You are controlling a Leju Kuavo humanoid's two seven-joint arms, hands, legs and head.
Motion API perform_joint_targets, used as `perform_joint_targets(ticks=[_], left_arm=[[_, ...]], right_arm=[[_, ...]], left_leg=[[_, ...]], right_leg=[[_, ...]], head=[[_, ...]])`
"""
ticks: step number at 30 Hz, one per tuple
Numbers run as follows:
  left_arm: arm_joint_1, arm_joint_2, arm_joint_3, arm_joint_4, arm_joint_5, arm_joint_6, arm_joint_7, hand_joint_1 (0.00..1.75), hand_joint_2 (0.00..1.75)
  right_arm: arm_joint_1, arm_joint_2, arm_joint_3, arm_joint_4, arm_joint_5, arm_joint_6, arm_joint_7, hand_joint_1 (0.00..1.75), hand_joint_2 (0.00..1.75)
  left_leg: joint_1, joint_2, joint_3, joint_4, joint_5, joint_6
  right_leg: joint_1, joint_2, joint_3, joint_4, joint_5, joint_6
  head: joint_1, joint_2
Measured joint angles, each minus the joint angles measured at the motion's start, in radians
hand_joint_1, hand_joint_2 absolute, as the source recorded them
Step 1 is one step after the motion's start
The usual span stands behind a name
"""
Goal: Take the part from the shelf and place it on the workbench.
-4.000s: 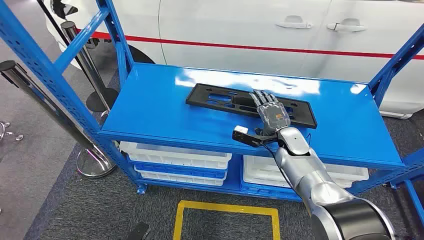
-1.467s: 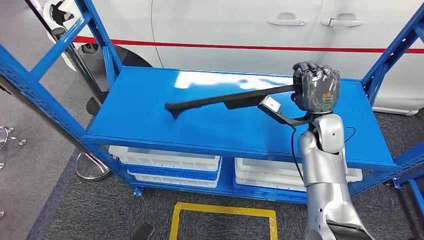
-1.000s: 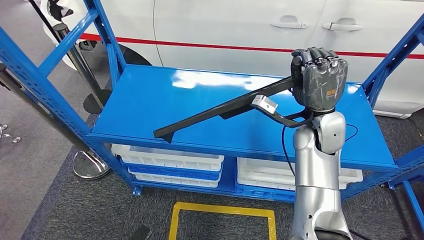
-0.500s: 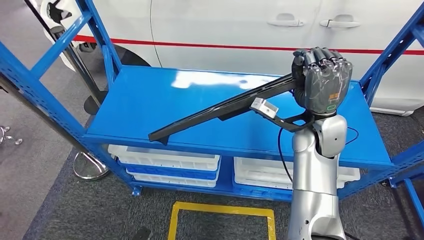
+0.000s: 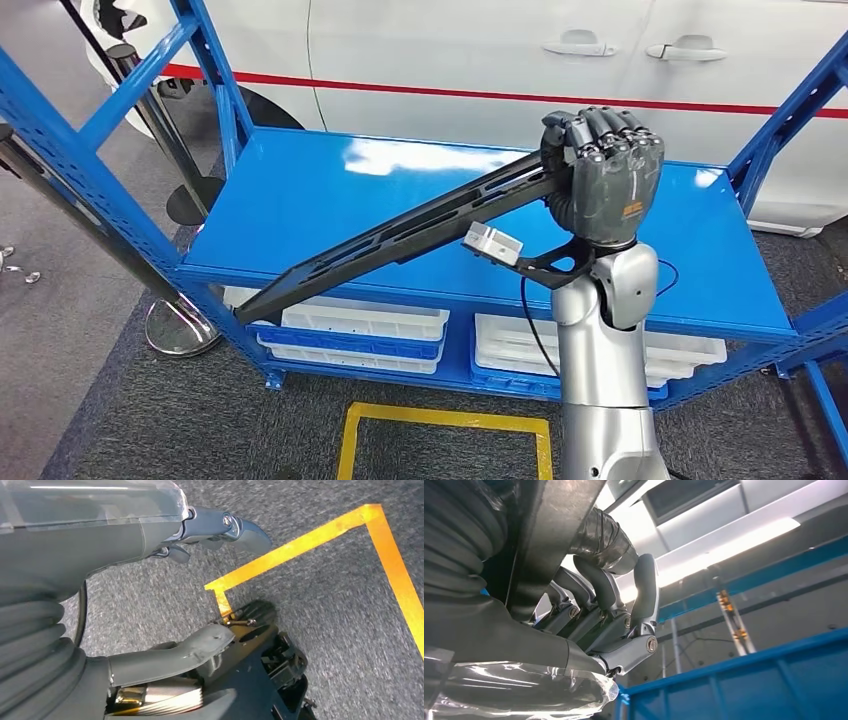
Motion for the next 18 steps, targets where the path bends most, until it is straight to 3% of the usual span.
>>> perform_joint_targets(ticks=[3,4,5,6,10,12,14,16,18], left_arm=[[0.001,-0.001,0.009,0.000,0.020,-0.001,0.003,0.00,1.75],[0.001,-0.001,0.013,0.000,0.025,-0.001,0.004,0.00,1.75],[0.001,-0.001,0.016,0.000,0.028,0.000,0.006,0.00,1.75],[0.000,-0.001,0.019,0.000,0.030,0.001,0.011,0.00,1.75],[0.005,-0.009,0.024,0.000,0.012,0.002,0.057,0.00,1.75],[0.010,-0.019,0.024,0.000,0.002,-0.002,0.071,0.00,1.75],[0.017,-0.027,0.023,0.000,0.001,-0.006,0.073,0.00,1.75],[0.024,-0.033,0.023,0.000,0.004,-0.010,0.071,0.00,1.75],[0.026,-0.037,0.023,0.000,0.005,-0.016,0.070,0.00,1.75]], right_arm=[[0.029,0.003,0.058,0.002,-0.042,0.000,-0.021,1.75,1.75],[0.045,0.006,0.084,0.003,-0.060,0.000,-0.027,1.75,1.75],[0.062,0.009,0.110,0.004,-0.078,0.000,-0.030,1.75,1.75],[0.076,0.013,0.138,0.005,-0.099,0.000,-0.030,1.75,1.75],[0.099,0.015,0.266,0.005,-0.176,0.000,0.020,1.75,1.75],[0.103,0.013,0.328,0.004,-0.190,0.000,0.072,1.75,1.75],[0.104,0.009,0.392,0.005,-0.189,0.000,0.120,1.75,1.75],[0.103,0.008,0.454,0.009,-0.175,0.001,0.150,1.75,1.75],[0.102,0.008,0.491,0.016,-0.156,0.001,0.161,1.75,1.75]], left_leg=[[-0.002,0.002,-0.006,-0.004,0.008,0.011],[-0.004,0.002,-0.009,-0.003,0.010,0.013],[-0.005,0.002,-0.013,-0.002,0.013,0.014],[-0.005,0.002,-0.018,0.000,0.015,0.014],[-0.007,0.000,-0.034,0.008,0.028,0.002],[-0.007,0.001,-0.037,0.007,0.037,-0.010],[-0.007,-0.001,-0.042,0.011,0.037,-0.022],[-0.005,-0.002,-0.064,0.059,-0.017,-0.032],[-0.001,-0.001,-0.099,0.174,-0.110,-0.042]], right_leg=[[0.000,0.000,-0.054,0.156,-0.104,0.004],[0.000,-0.001,-0.070,0.204,-0.125,0.004],[0.000,-0.001,-0.072,0.225,-0.128,0.003],[-0.001,-0.001,-0.059,0.212,-0.114,0.002],[0.005,0.001,0.073,-0.005,-0.036,-0.010],[0.011,0.003,0.080,-0.025,-0.026,-0.016],[0.008,0.002,0.072,-0.036,-0.013,-0.026],[0.003,-0.001,0.057,-0.046,0.008,-0.040],[0.004,-0.004,0.035,-0.046,0.027,-0.047]], head=[[0.000,0.000],[0.000,0.000],[0.000,0.000],[0.000,0.000],[0.000,0.000],[0.000,0.000],[0.000,0.000],[-0.002,0.000],[-0.003,0.000]])
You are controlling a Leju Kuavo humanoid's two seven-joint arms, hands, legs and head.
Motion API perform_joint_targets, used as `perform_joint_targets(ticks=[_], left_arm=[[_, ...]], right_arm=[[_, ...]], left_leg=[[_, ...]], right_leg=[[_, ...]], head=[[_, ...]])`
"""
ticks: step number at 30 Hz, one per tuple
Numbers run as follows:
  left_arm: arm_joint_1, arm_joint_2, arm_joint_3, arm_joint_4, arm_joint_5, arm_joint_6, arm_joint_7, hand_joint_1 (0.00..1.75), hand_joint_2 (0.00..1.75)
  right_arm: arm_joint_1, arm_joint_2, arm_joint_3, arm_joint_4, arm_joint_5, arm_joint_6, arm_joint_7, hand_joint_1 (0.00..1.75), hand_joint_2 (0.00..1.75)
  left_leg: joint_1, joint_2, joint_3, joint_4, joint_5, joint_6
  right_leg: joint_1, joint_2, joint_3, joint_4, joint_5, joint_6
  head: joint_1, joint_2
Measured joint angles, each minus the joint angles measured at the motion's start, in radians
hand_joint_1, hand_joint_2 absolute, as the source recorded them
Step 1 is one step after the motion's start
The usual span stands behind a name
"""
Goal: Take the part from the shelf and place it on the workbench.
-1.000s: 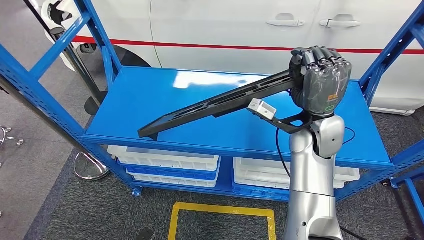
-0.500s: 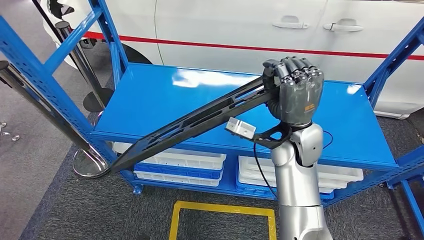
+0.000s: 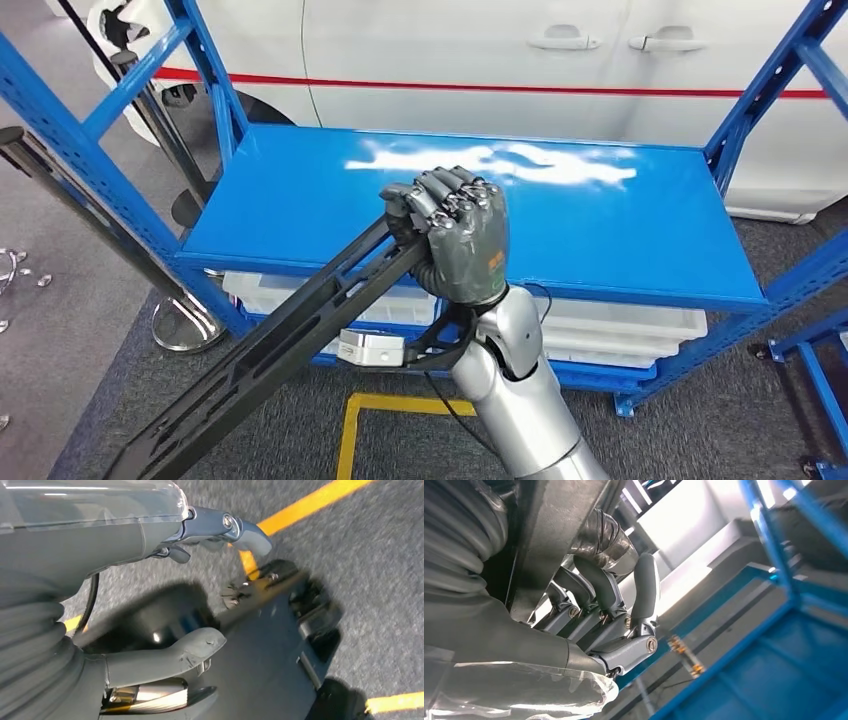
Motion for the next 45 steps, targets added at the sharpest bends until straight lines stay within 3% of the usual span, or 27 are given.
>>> perform_joint_targets(ticks=[1,2,3,5,7,9,11,12,13,15,16,17,18,19,21,23,27,29,31,32,33,34,37,38,42,43,45], left_arm=[[0.000,-0.002,0.000,0.000,-0.001,-0.004,0.000,0.00,1.75],[0.000,-0.004,0.000,0.000,-0.003,-0.007,-0.001,0.00,1.75],[0.000,-0.006,0.000,0.000,-0.004,-0.010,-0.001,0.00,1.75],[0.000,-0.008,0.000,0.000,-0.005,-0.013,-0.001,0.00,1.75],[-0.003,-0.010,0.000,0.000,-0.006,-0.014,-0.001,0.00,1.75],[-0.003,-0.011,0.000,0.000,-0.006,-0.015,-0.001,0.00,1.75],[-0.002,-0.012,0.000,0.000,-0.006,-0.015,-0.002,0.00,1.75],[-0.002,-0.013,0.000,0.000,-0.006,-0.015,-0.002,0.00,1.75],[-0.003,-0.014,0.000,0.000,-0.007,-0.016,-0.002,0.00,1.75],[-0.006,-0.016,0.000,0.000,-0.009,-0.020,-0.002,0.00,1.75],[-0.007,-0.016,0.000,0.000,-0.011,-0.023,-0.002,0.00,1.75],[-0.008,-0.017,-0.001,0.000,-0.013,-0.027,-0.001,0.00,1.75],[-0.008,-0.017,-0.001,0.000,-0.015,-0.030,-0.001,0.00,1.75],[-0.008,-0.017,-0.001,0.000,-0.016,-0.033,-0.001,0.00,1.75],[-0.010,-0.019,-0.002,0.000,-0.017,-0.036,0.000,0.00,1.75],[-0.012,-0.023,-0.003,0.000,-0.018,-0.038,0.000,0.00,1.75],[-0.017,-0.028,-0.008,0.000,-0.020,-0.040,0.000,0.00,1.75],[-0.018,-0.028,-0.010,0.000,-0.021,-0.041,0.001,0.00,1.75],[-0.019,-0.028,-0.012,0.000,-0.022,-0.045,0.002,0.00,1.75],[-0.020,-0.028,-0.012,0.000,-0.021,-0.046,0.002,0.00,1.75],[-0.021,-0.028,-0.013,0.000,-0.021,-0.047,0.002,0.00,1.75],[-0.023,-0.028,-0.014,0.000,-0.021,-0.048,0.002,0.00,1.75],[-0.032,-0.029,-0.016,0.000,-0.021,-0.049,0.002,0.00,1.75],[-0.035,-0.029,-0.017,0.000,-0.021,-0.049,0.002,0.00,1.75],[-0.038,-0.032,-0.017,0.000,-0.022,-0.048,0.006,0.00,1.75],[-0.039,-0.033,-0.017,0.000,-0.022,-0.048,0.008,0.00,1.75],[-0.042,-0.035,-0.017,0.000,-0.022,-0.048,0.012,0.00,1.75]], right_arm=[[0.000,0.000,0.008,0.005,0.008,0.000,0.002,1.75,1.75],[0.000,0.000,0.013,0.010,0.013,0.000,0.003,1.75,1.75],[0.000,0.000,0.015,0.015,0.017,0.000,0.004,1.75,1.75],[0.000,0.000,0.021,0.022,0.019,0.000,0.005,1.75,1.75],[-0.002,0.000,0.026,0.024,0.021,0.000,0.005,1.75,1.75],[-0.004,0.000,0.029,0.026,0.024,0.000,0.005,1.75,1.75],[-0.006,-0.001,0.033,0.029,0.026,0.000,0.005,1.75,1.75],[-0.006,-0.002,0.034,0.030,0.029,0.000,0.005,1.75,1.75],[-0.006,-0.003,0.035,0.031,0.035,0.000,0.006,1.75,1.75],[-0.005,-0.006,0.035,0.033,0.049,0.000,0.006,1.75,1.75],[-0.005,-0.008,0.035,0.035,0.056,0.000,0.005,1.75,1.75],[-0.004,-0.010,0.035,0.038,0.062,0.000,0.004,1.75,1.75],[-0.003,-0.012,0.035,0.040,0.066,0.000,0.002,1.75,1.75],[-0.003,-0.013,0.035,0.042,0.069,0.000,0.000,1.75,1.75],[-0.002,-0.014,0.035,0.044,0.078,0.000,-0.004,1.75,1.75],[-0.002,-0.014,0.035,0.044,0.086,-0.001,-0.006,1.75,1.75],[0.001,-0.014,0.033,0.044,0.099,-0.001,-0.009,1.75,1.75],[0.002,-0.014,0.033,0.045,0.104,-0.001,-0.012,1.75,1.75],[0.003,-0.014,0.032,0.048,0.111,-0.001,-0.012,1.75,1.75],[0.003,-0.014,0.031,0.049,0.114,-0.001,-0.012,1.75,1.75],[0.003,-0.014,0.029,0.051,0.117,-0.001,-0.012,1.75,1.75],[0.003,-0.014,0.027,0.052,0.118,-0.001,-0.012,1.75,1.75],[0.000,-0.014,0.023,0.052,0.120,-0.001,-0.012,1.75,1.75],[-0.002,-0.013,0.022,0.051,0.120,-0.001,-0.011,1.75,1.75],[-0.006,-0.013,0.021,0.051,0.127,-0.001,-0.003,1.75,1.75],[-0.007,-0.014,0.021,0.051,0.129,-0.001,-0.001,1.75,1.75],[-0.010,-0.014,0.020,0.051,0.132,-0.001,0.004,1.75,1.75]], left_leg=[[0.002,0.000,-0.012,0.058,-0.030,-0.004],[0.004,0.000,-0.013,0.094,-0.039,-0.007],[0.006,0.001,0.001,0.100,-0.028,-0.009],[0.010,0.001,0.084,0.011,0.018,-0.010],[0.008,0.000,0.183,-0.124,0.022,-0.005],[0.003,-0.003,0.217,-0.183,0.010,0.007],[0.003,-0.001,0.207,-0.188,0.024,0.023],[0.004,0.001,0.201,-0.190,0.033,0.032],[0.005,0.003,0.193,-0.192,0.044,0.041],[0.003,0.006,0.172,-0.192,0.063,0.053],[0.001,0.007,0.159,-0.191,0.072,0.055],[0.000,0.007,0.146,-0.190,0.081,0.056],[-0.002,0.008,0.133,-0.189,0.089,0.055],[-0.003,0.008,0.120,-0.187,0.096,0.054],[-0.006,0.007,0.101,-0.181,0.108,0.050],[-0.007,0.008,0.092,-0.177,0.118,0.041],[-0.003,0.009,0.084,-0.170,0.121,0.017],[-0.001,0.007,0.056,-0.103,0.064,0.007],[0.003,0.007,0.012,0.022,-0.013,-0.002],[0.005,0.007,-0.001,0.070,-0.034,-0.006],[0.007,0.007,0.003,0.085,-0.035,-0.010],[0.009,0.008,0.025,0.063,-0.019,-0.012],[0.012,0.007,0.149,-0.124,0.041,-0.010],[0.010,0.006,0.173,-0.164,0.047,-0.005],[0.007,0.006,0.173,-0.190,0.060,0.023],[0.008,0.007,0.169,-0.194,0.067,0.031],[0.007,0.009,0.157,-0.197,0.081,0.044]], right_leg=[[0.001,-0.003,-0.013,0.001,0.009,0.000],[0.002,-0.006,-0.027,0.002,0.018,0.000],[0.002,-0.008,-0.040,0.004,0.027,0.002],[0.001,-0.010,-0.066,0.008,0.045,0.007],[0.002,-0.009,-0.082,0.013,0.061,0.017],[0.002,-0.009,-0.086,0.013,0.075,0.029],[0.000,-0.008,-0.090,0.012,0.083,0.042],[-0.001,-0.006,-0.097,0.023,0.069,0.046],[-0.002,-0.004,-0.110,0.052,0.037,0.050],[-0.004,-0.002,-0.146,0.161,-0.056,0.054],[-0.004,-0.001,-0.162,0.222,-0.091,0.056],[-0.005,-0.001,-0.167,0.264,-0.102,0.056],[-0.005,-0.001,-0.157,0.277,-0.094,0.056],[-0.005,-0.001,-0.130,0.255,-0.073,0.053],[0.000,-0.001,-0.033,0.133,-0.042,0.042],[0.007,-0.001,0.038,0.029,-0.044,0.032],[0.007,-0.002,0.046,-0.010,-0.030,0.014],[0.002,-0.005,0.038,-0.021,-0.013,0.003],[0.003,-0.006,0.023,-0.021,-0.001,-0.002],[0.003,-0.006,0.014,-0.020,0.005,-0.001],[0.002,-0.006,0.005,-0.019,0.010,0.000],[0.002,-0.006,-0.003,-0.016,0.015,0.002],[0.001,-0.005,-0.022,-0.002,0.023,0.012],[0.002,-0.005,-0.026,0.002,0.026,0.017],[0.002,-0.003,-0.038,0.008,0.034,0.041],[0.001,-0.002,-0.047,0.025,0.018,0.046],[-0.002,0.000,-0.089,0.125,-0.053,0.052]], head=[[0.000,0.000],[0.000,0.000],[0.000,0.000],[0.000,0.000],[0.000,0.000],[0.000,0.000],[0.001,0.000],[0.001,0.000],[0.001,0.000],[0.001,0.000],[0.001,0.000],[0.001,0.000],[0.001,0.000],[0.001,0.000],[0.001,0.000],[0.001,0.000],[0.001,0.000],[0.000,0.000],[-0.001,0.000],[-0.001,0.000],[-0.001,0.000],[-0.001,0.000],[-0.001,0.000],[-0.001,0.000],[-0.001,0.000],[-0.001,0.000],[-0.001,0.000]])
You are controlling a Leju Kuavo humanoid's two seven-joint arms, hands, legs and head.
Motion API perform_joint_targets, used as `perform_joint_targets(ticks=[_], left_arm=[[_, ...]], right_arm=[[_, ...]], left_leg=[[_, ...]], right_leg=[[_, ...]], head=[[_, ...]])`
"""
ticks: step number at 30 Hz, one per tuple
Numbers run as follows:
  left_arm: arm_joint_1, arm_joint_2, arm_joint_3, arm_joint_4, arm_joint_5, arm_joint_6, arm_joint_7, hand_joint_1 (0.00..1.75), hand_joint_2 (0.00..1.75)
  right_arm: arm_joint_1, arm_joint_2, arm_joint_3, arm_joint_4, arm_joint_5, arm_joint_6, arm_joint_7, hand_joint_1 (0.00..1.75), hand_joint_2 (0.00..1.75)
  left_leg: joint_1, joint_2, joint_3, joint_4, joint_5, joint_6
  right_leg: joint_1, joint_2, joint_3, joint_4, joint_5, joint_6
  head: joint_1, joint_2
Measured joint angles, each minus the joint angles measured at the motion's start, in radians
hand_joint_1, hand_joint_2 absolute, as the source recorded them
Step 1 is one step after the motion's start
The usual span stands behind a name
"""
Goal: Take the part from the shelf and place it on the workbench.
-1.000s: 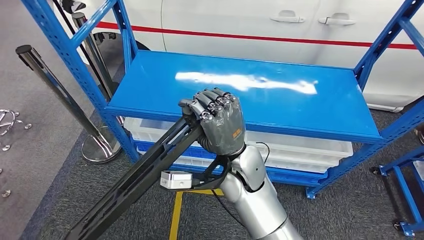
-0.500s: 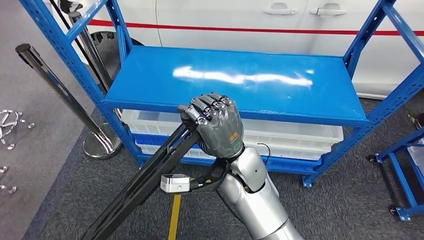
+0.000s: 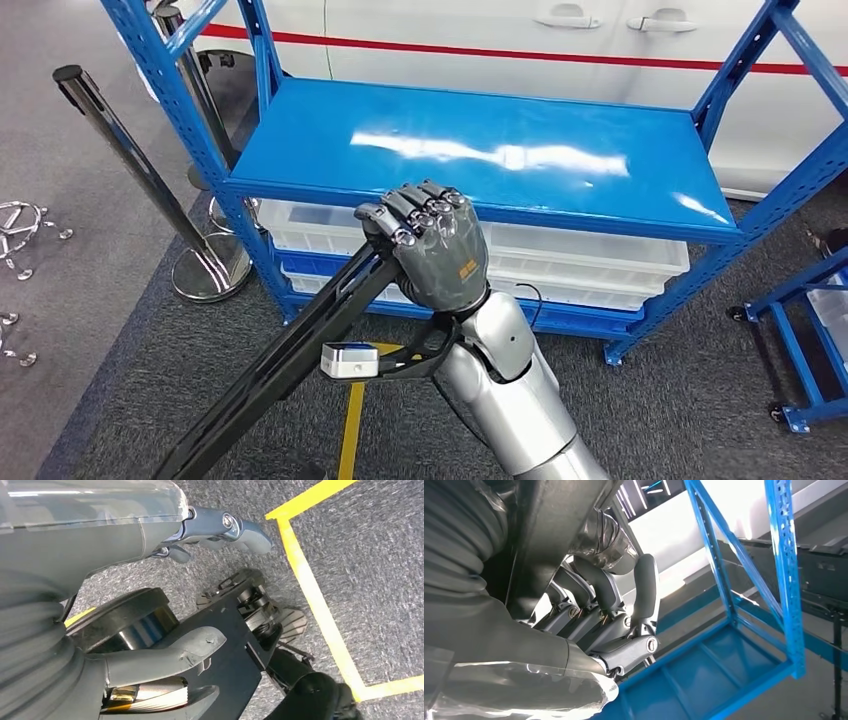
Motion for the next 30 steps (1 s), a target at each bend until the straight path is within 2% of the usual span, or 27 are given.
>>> perform_joint_targets(ticks=[1,2,3,4,5,7,8,10,12,13,14,16,17,18,19,20,22,23,24,27,28,29,30], left_arm=[[-0.001,-0.001,0.000,0.000,0.000,0.000,0.001,0.00,1.75],[-0.002,-0.001,0.000,0.000,0.000,0.000,0.003,0.00,1.75],[-0.002,-0.001,0.000,0.000,0.000,0.000,0.004,0.00,1.75],[-0.002,-0.001,0.000,0.000,0.000,0.000,0.005,0.00,1.75],[-0.002,-0.001,0.000,0.000,-0.001,0.000,0.005,0.00,1.75],[-0.003,-0.003,0.000,0.000,-0.002,0.000,0.005,0.00,1.75],[-0.004,-0.004,0.000,0.000,-0.003,0.000,0.005,0.00,1.75],[-0.006,-0.005,0.000,0.000,-0.004,0.000,0.006,0.00,1.75],[-0.008,-0.006,-0.001,0.000,-0.006,0.000,0.006,0.00,1.75],[-0.008,-0.006,-0.001,0.000,-0.007,0.000,0.006,0.00,1.75],[-0.009,-0.006,-0.001,0.000,-0.008,0.000,0.006,0.00,1.75],[-0.009,-0.006,-0.001,0.000,-0.009,0.000,0.006,0.00,1.75],[-0.009,-0.006,-0.001,0.000,-0.009,0.000,0.007,0.00,1.75],[-0.009,-0.006,-0.001,0.000,-0.009,0.000,0.007,0.00,1.75],[-0.009,-0.006,-0.001,0.000,-0.009,0.000,0.008,0.00,1.75],[-0.009,-0.006,-0.001,0.000,-0.009,0.000,0.008,0.00,1.75],[-0.013,-0.006,-0.002,0.000,-0.010,0.000,0.009,0.00,1.75],[-0.016,-0.006,-0.002,0.000,-0.010,0.000,0.010,0.00,1.75],[-0.018,-0.006,-0.003,0.000,-0.010,0.000,0.011,0.00,1.75],[-0.021,-0.007,-0.005,0.000,-0.012,0.000,0.016,0.00,1.75],[-0.023,-0.007,-0.006,0.000,-0.012,-0.001,0.017,0.00,1.75],[-0.025,-0.007,-0.007,0.000,-0.012,-0.001,0.018,0.00,1.75],[-0.027,-0.008,-0.008,0.000,-0.012,-0.001,0.020,0.00,1.75]], right_arm=[[0.000,0.000,0.000,0.000,0.001,0.000,0.002,1.75,1.75],[0.000,-0.001,0.000,0.000,0.001,0.000,0.003,1.75,1.75],[0.000,-0.002,-0.001,0.000,0.002,0.000,0.003,1.75,1.75],[0.000,-0.002,-0.001,0.000,0.003,0.000,0.003,1.75,1.75],[-0.001,-0.003,-0.001,0.000,0.004,0.000,0.004,1.75,1.75],[-0.004,-0.002,-0.001,0.000,0.004,0.000,0.004,1.75,1.75],[-0.007,-0.002,-0.001,0.000,0.005,0.000,0.005,1.75,1.75],[-0.011,-0.001,-0.001,0.000,0.006,0.000,0.005,1.75,1.75],[-0.013,0.000,-0.001,0.000,0.006,0.000,0.006,1.75,1.75],[-0.015,0.001,-0.001,0.001,0.006,0.000,0.006,1.75,1.75],[-0.017,0.001,-0.001,0.001,0.005,0.000,0.006,1.75,1.75],[-0.020,0.002,-0.001,0.002,0.005,0.000,0.005,1.75,1.75],[-0.020,0.003,-0.001,0.002,0.005,0.000,0.005,1.75,1.75],[-0.020,0.003,-0.001,0.003,0.005,0.000,0.005,1.75,1.75],[-0.020,0.002,-0.001,0.003,0.005,0.000,0.005,1.75,1.75],[-0.020,0.002,-0.001,0.004,0.005,0.000,0.005,1.75,1.75],[-0.023,0.003,-0.001,0.004,0.005,0.000,0.005,1.75,1.75],[-0.025,0.003,-0.001,0.004,0.006,0.000,0.006,1.75,1.75],[-0.027,0.004,-0.001,0.003,0.006,0.000,0.006,1.75,1.75],[-0.032,0.006,-0.001,0.003,0.007,0.000,0.010,1.75,1.75],[-0.034,0.006,-0.001,0.003,0.007,0.000,0.012,1.75,1.75],[-0.036,0.006,-0.001,0.003,0.007,0.000,0.013,1.75,1.75],[-0.038,0.006,-0.001,0.003,0.007,0.000,0.015,1.75,1.75]], left_leg=[[-0.002,0.001,-0.008,0.001,0.005,0.003],[-0.003,0.001,-0.016,0.002,0.010,0.005],[-0.004,0.001,-0.024,0.004,0.015,0.004],[-0.005,0.001,-0.032,0.008,0.019,0.003],[-0.005,0.000,-0.038,0.011,0.021,0.002],[-0.007,0.000,-0.049,0.020,0.025,-0.003],[-0.008,0.000,-0.053,0.023,0.028,-0.007],[-0.010,0.000,-0.059,0.025,0.035,-0.018],[-0.009,0.000,-0.065,0.028,0.033,-0.029],[-0.008,-0.001,-0.073,0.044,0.017,-0.034],[-0.007,-0.002,-0.088,0.079,-0.013,-0.038],[-0.004,-0.002,-0.132,0.199,-0.094,-0.045],[-0.003,-0.001,-0.150,0.258,-0.124,-0.048],[-0.002,-0.001,-0.156,0.292,-0.138,-0.051],[-0.001,-0.001,-0.143,0.288,-0.133,-0.052],[-0.001,-0.001,-0.109,0.244,-0.113,-0.053],[-0.001,-0.001,-0.020,0.107,-0.071,-0.049],[-0.003,-0.003,0.009,0.057,-0.058,-0.044],[-0.005,-0.004,0.021,0.031,-0.053,-0.039],[-0.008,-0.005,0.012,0.023,-0.035,-0.019],[-0.007,-0.003,0.007,0.020,-0.025,-0.011],[-0.005,-0.001,-0.001,0.017,-0.014,-0.004],[-0.005,0.000,-0.009,0.016,-0.005,0.002]], right_leg=[[0.000,0.000,-0.027,0.070,-0.039,0.002],[0.000,0.001,-0.048,0.128,-0.064,0.003],[0.000,0.001,-0.053,0.155,-0.071,0.003],[0.000,0.001,-0.037,0.142,-0.059,0.002],[0.000,0.001,-0.002,0.091,-0.034,-0.001],[0.003,0.001,0.081,-0.044,0.008,-0.011],[0.006,0.001,0.105,-0.089,0.018,-0.015],[0.011,0.002,0.111,-0.111,0.025,-0.023],[0.008,0.001,0.105,-0.117,0.037,-0.033],[0.005,0.000,0.101,-0.121,0.045,-0.040],[0.003,-0.002,0.096,-0.124,0.053,-0.046],[0.003,-0.004,0.078,-0.123,0.067,-0.053],[0.004,-0.005,0.067,-0.122,0.073,-0.053],[0.004,-0.005,0.057,-0.120,0.079,-0.053],[0.004,-0.005,0.046,-0.117,0.086,-0.051],[0.003,-0.005,0.037,-0.114,0.091,-0.049],[0.004,-0.004,0.021,-0.106,0.101,-0.042],[0.005,-0.004,0.016,-0.103,0.106,-0.036],[0.006,-0.004,0.013,-0.101,0.110,-0.031],[0.004,-0.003,0.008,-0.104,0.123,-0.014],[0.003,-0.002,0.001,-0.094,0.109,-0.009],[0.002,0.000,-0.013,-0.065,0.081,-0.005],[0.000,0.001,-0.031,-0.017,0.037,-0.002]], head=[[0.000,0.000],[0.000,0.000],[0.000,0.000],[0.000,0.000],[0.000,0.000],[0.000,0.000],[0.000,0.000],[0.000,0.000],[0.000,0.000],[0.000,0.000],[0.000,0.000],[0.000,0.000],[0.000,0.000],[0.000,0.000],[0.000,0.000],[0.000,0.000],[0.000,0.000],[0.000,0.000],[0.000,0.000],[0.000,0.000],[0.000,0.000],[0.001,0.000],[0.001,0.000]])
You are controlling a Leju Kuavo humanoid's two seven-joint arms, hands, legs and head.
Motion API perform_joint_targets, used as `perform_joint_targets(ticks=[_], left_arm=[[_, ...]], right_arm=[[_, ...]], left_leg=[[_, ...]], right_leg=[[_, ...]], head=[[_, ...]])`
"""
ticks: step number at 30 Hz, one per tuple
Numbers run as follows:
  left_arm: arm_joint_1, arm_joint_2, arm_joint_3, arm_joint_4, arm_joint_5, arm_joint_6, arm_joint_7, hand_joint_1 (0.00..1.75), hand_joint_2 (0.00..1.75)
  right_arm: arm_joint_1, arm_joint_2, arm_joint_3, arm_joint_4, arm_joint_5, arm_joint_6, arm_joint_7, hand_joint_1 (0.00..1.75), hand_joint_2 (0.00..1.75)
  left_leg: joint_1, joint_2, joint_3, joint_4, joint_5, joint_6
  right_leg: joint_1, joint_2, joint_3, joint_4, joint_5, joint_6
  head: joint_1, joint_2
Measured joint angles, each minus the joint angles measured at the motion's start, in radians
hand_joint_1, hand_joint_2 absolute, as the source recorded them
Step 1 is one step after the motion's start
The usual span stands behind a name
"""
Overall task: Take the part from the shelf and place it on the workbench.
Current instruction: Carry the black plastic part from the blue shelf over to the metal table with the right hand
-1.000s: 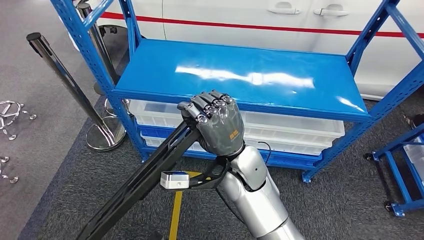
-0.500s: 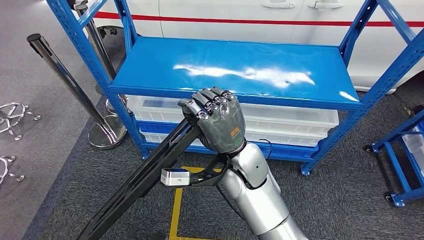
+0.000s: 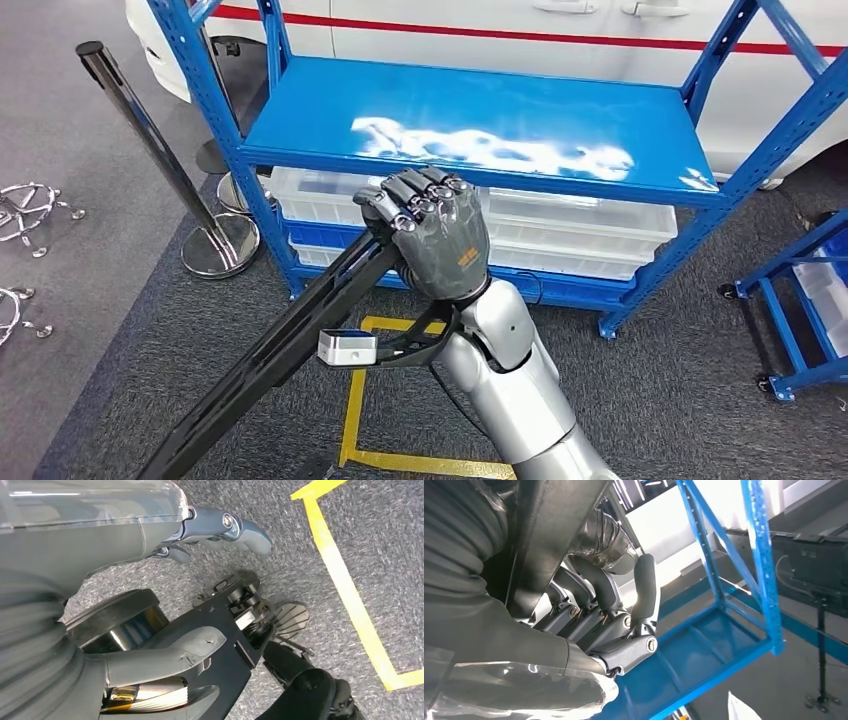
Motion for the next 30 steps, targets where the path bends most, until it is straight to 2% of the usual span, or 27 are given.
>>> perform_joint_targets(ticks=[2,3,4,5,6,8,9,10,12,13,14,15,17,18,19,20,22,23,24,25,27,28,29,30], left_arm=[[-0.003,0.000,-0.001,0.000,-0.001,0.000,0.002,0.00,1.75],[-0.003,0.000,-0.001,0.000,-0.001,0.000,0.003,0.00,1.75],[-0.003,0.000,-0.001,0.000,-0.001,0.000,0.004,0.00,1.75],[-0.003,0.000,-0.001,0.000,-0.001,0.000,0.004,0.00,1.75],[-0.003,0.000,-0.001,0.000,-0.001,0.000,0.004,0.00,1.75],[-0.004,-0.001,-0.002,0.000,-0.001,-0.001,0.004,0.00,1.75],[-0.004,-0.001,-0.002,0.000,-0.001,-0.001,0.004,0.00,1.75],[-0.005,-0.001,-0.002,0.000,-0.001,-0.001,0.004,0.00,1.75],[-0.006,-0.002,-0.002,0.000,-0.001,-0.001,0.004,0.00,1.75],[-0.006,-0.002,-0.002,0.000,-0.001,-0.001,0.004,0.00,1.75],[-0.006,-0.002,-0.002,0.000,0.000,-0.001,0.004,0.00,1.75],[-0.006,-0.002,-0.002,0.000,0.001,-0.001,0.004,0.00,1.75],[-0.005,-0.002,-0.002,0.000,0.003,-0.001,0.004,0.00,1.75],[-0.005,-0.002,-0.002,0.000,0.003,0.000,0.004,0.00,1.75],[-0.004,-0.002,-0.002,0.000,0.003,0.000,0.004,0.00,1.75],[-0.003,-0.002,-0.002,0.000,0.004,0.000,0.004,0.00,1.75],[-0.004,-0.002,-0.002,0.000,0.004,0.000,0.004,0.00,1.75],[-0.005,-0.002,-0.002,0.000,0.004,0.000,0.004,0.00,1.75],[-0.006,-0.002,-0.002,0.000,0.004,0.000,0.003,0.00,1.75],[-0.006,-0.001,-0.002,0.000,0.005,0.000,0.003,0.00,1.75],[-0.004,-0.001,-0.002,0.000,0.006,0.000,0.002,0.00,1.75],[-0.004,-0.001,-0.002,0.000,0.007,0.001,0.002,0.00,1.75],[-0.003,-0.001,-0.002,0.000,0.009,0.001,0.001,0.00,1.75],[-0.003,-0.002,-0.002,0.000,0.012,0.001,0.000,0.00,1.75]], right_arm=[[-0.003,-0.001,0.000,0.001,0.000,0.000,0.004,1.75,1.75],[-0.003,-0.001,0.000,0.002,0.000,0.000,0.006,1.75,1.75],[-0.003,-0.002,0.000,0.003,0.000,0.000,0.007,1.75,1.75],[-0.004,-0.002,0.000,0.004,0.000,0.000,0.007,1.75,1.75],[-0.005,-0.002,0.000,0.005,0.000,0.000,0.007,1.75,1.75],[-0.011,-0.002,0.000,0.005,0.000,0.000,0.007,1.75,1.75],[-0.013,-0.001,0.000,0.005,0.000,0.000,0.007,1.75,1.75],[-0.015,-0.001,0.000,0.005,0.001,0.000,0.008,1.75,1.75],[-0.017,0.000,0.000,0.005,0.001,0.000,0.008,1.75,1.75],[-0.018,0.000,0.000,0.005,0.001,0.000,0.008,1.75,1.75],[-0.019,0.001,0.000,0.005,0.000,0.000,0.009,1.75,1.75],[-0.019,0.001,0.000,0.006,-0.001,0.000,0.010,1.75,1.75],[-0.021,0.002,0.000,0.008,-0.002,0.000,0.013,1.75,1.75],[-0.021,0.002,0.000,0.009,-0.002,0.000,0.014,1.75,1.75],[-0.020,0.002,0.000,0.010,-0.003,0.000,0.014,1.75,1.75],[-0.020,0.002,0.000,0.012,-0.003,0.000,0.015,1.75,1.75],[-0.020,0.002,0.000,0.013,-0.003,0.000,0.015,1.75,1.75],[-0.021,0.002,0.000,0.013,-0.003,0.000,0.015,1.75,1.75],[-0.021,0.002,0.000,0.013,-0.003,0.000,0.015,1.75,1.75],[-0.022,0.002,0.000,0.013,-0.003,0.000,0.016,1.75,1.75],[-0.022,0.001,0.000,0.013,-0.004,0.000,0.018,1.75,1.75],[-0.022,0.001,0.000,0.013,-0.004,0.000,0.021,1.75,1.75],[-0.023,0.000,0.000,0.013,-0.005,0.000,0.023,1.75,1.75],[-0.023,0.000,0.000,0.013,-0.005,0.000,0.025,1.75,1.75]], left_leg=[[-0.002,0.001,-0.021,0.001,0.015,0.005],[-0.003,0.001,-0.032,0.001,0.023,0.005],[-0.004,0.002,-0.043,0.002,0.030,0.005],[-0.004,0.001,-0.053,0.003,0.038,0.003],[-0.005,0.001,-0.061,0.003,0.044,0.001],[-0.006,0.000,-0.073,0.004,0.055,-0.007],[-0.006,0.000,-0.076,0.003,0.061,-0.013],[-0.006,0.000,-0.078,0.002,0.067,-0.019],[-0.004,-0.001,-0.080,-0.002,0.076,-0.031],[-0.004,-0.002,-0.085,0.004,0.067,-0.036],[-0.003,-0.003,-0.095,0.027,0.043,-0.040],[-0.002,-0.004,-0.112,0.069,0.005,-0.044],[-0.001,-0.004,-0.152,0.197,-0.080,-0.052],[0.000,-0.004,-0.163,0.249,-0.103,-0.054],[0.000,-0.004,-0.159,0.272,-0.107,-0.056],[0.000,-0.004,-0.135,0.253,-0.092,-0.056],[0.000,-0.004,-0.046,0.129,-0.051,-0.051],[-0.002,-0.005,-0.002,0.063,-0.039,-0.047],[-0.004,-0.006,0.024,0.020,-0.034,-0.043],[-0.007,-0.007,0.036,-0.003,-0.035,-0.039],[-0.007,-0.007,0.032,-0.010,-0.021,-0.027],[-0.005,-0.005,0.029,-0.015,-0.013,-0.021],[-0.003,-0.002,0.023,-0.019,-0.002,-0.013],[0.000,0.000,0.015,-0.023,0.008,-0.006]], right_leg=[[0.000,0.000,-0.037,0.123,-0.081,0.005],[0.000,0.000,-0.044,0.167,-0.100,0.006],[0.000,0.000,-0.033,0.178,-0.099,0.006],[0.000,0.000,-0.003,0.150,-0.082,0.004],[0.000,0.000,0.043,0.090,-0.060,0.001],[0.005,0.001,0.134,-0.043,-0.036,-0.009],[0.008,0.002,0.157,-0.082,-0.031,-0.014],[0.012,0.002,0.163,-0.098,-0.031,-0.018],[0.011,0.000,0.158,-0.106,-0.016,-0.029],[0.009,-0.001,0.154,-0.111,-0.008,-0.037],[0.007,-0.004,0.149,-0.116,0.001,-0.045],[0.004,-0.006,0.142,-0.119,0.010,-0.052],[0.006,-0.008,0.120,-0.117,0.026,-0.058],[0.007,-0.008,0.108,-0.115,0.033,-0.058],[0.008,-0.009,0.096,-0.112,0.040,-0.058],[0.008,-0.009,0.084,-0.108,0.046,-0.057],[0.008,-0.008,0.065,-0.101,0.056,-0.053],[0.008,-0.008,0.058,-0.097,0.061,-0.049],[0.009,-0.008,0.055,-0.096,0.066,-0.044],[0.009,-0.009,0.053,-0.096,0.072,-0.039],[0.010,-0.008,0.050,-0.099,0.084,-0.028],[0.010,-0.005,0.046,-0.095,0.079,-0.022],[0.011,-0.003,0.038,-0.078,0.057,-0.018],[0.010,0.000,0.025,-0.040,0.020,-0.013]], head=[[0.000,0.000],[0.000,0.000],[0.000,0.000],[0.000,0.000],[0.000,0.000],[0.000,0.000],[0.000,0.000],[0.000,0.000],[0.000,0.000],[0.000,0.000],[0.000,0.000],[0.000,0.000],[0.000,0.000],[0.000,0.000],[0.000,0.000],[0.000,0.000],[-0.001,0.000],[0.000,0.000],[0.000,0.000],[0.000,0.000],[0.000,0.000],[0.000,0.000],[0.000,0.000],[0.000,0.000]])
